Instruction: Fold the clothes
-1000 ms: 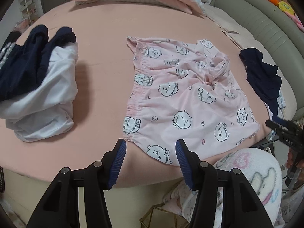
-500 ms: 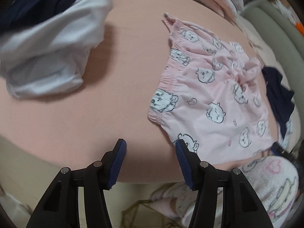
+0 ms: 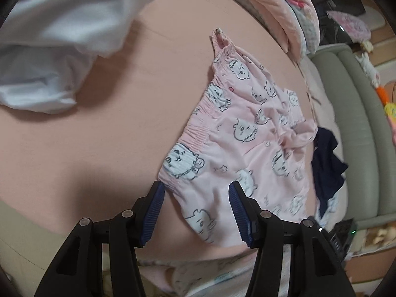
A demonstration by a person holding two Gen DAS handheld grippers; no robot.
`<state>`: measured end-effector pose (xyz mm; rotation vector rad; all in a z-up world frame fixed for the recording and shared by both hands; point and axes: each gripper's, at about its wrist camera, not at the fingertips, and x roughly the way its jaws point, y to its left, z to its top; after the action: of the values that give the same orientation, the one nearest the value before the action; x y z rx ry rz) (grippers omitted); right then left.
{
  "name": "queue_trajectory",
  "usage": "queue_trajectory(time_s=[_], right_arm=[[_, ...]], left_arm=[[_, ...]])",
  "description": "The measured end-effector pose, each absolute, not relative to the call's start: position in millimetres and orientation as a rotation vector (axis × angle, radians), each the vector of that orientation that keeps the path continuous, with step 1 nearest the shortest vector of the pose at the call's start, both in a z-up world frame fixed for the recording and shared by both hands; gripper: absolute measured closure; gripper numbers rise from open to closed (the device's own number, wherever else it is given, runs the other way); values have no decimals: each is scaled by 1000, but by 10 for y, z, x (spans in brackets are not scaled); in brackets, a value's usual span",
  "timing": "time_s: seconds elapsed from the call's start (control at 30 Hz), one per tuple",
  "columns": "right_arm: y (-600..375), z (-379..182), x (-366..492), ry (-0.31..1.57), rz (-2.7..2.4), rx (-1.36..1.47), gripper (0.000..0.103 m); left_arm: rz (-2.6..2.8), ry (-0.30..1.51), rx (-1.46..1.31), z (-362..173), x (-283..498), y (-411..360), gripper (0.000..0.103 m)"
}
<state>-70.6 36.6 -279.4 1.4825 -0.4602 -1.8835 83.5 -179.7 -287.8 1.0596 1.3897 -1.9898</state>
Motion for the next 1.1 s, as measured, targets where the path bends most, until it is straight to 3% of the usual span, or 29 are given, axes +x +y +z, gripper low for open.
queue_trajectory(time_s=[0.1, 0.23, 0.33, 0.4, 0.7, 0.9, 1.1], right_arm=[[467, -2919, -773, -665, -1766, 1523, 41], [529, -3028, -800, -732, -1763, 1571, 65], [550, -3060, -792, -752, -1780, 1591, 78], [518, -3035, -781, -719, -1806, 1597, 82], [161, -2560, -672, -225, -2073, 1484, 90], [-21, -2243, -588, 151, -2173, 1410, 90], [-117, -2239, -599, 350, -2186, 1481, 90]], left_arm=[[-1976, 1415, 1025, -2945, 773, -1810, 52], [-1991, 1372, 1012, -2937, 744, -1779, 54], [-1982, 1325, 1029, -2937, 747, -1761, 65], [-1967, 1298, 1037, -2941, 765, -1762, 74], [-2001, 1106, 1083, -2826, 689, -1679, 85], [-2023, 1005, 1099, -2701, 570, -1647, 85], [-2023, 876, 1153, -2662, 552, -1592, 85]])
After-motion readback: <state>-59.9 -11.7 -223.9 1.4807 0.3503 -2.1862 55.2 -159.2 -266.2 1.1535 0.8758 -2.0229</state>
